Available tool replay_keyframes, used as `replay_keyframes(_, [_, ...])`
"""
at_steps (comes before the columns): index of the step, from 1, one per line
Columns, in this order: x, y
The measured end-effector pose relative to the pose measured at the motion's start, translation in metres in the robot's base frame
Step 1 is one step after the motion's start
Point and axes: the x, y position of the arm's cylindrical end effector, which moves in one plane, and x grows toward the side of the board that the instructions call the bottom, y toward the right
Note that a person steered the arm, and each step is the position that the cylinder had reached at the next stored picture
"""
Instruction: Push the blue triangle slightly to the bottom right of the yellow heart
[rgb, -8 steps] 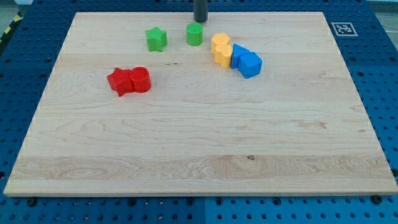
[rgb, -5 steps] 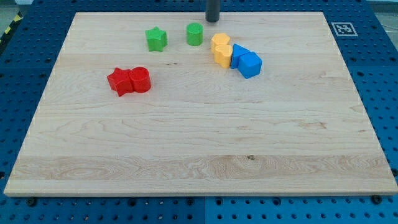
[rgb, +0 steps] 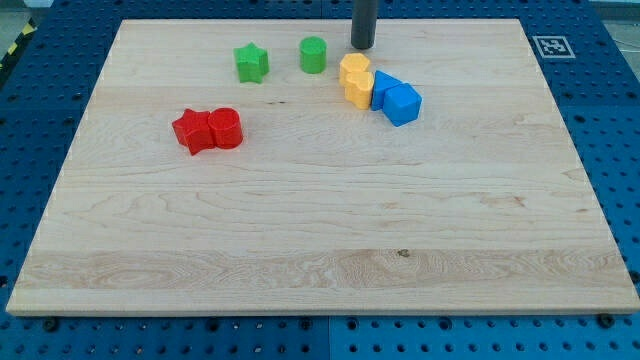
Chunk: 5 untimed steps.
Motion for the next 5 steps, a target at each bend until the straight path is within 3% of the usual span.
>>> replay_keyframes(5, [0.0104,-0.0238])
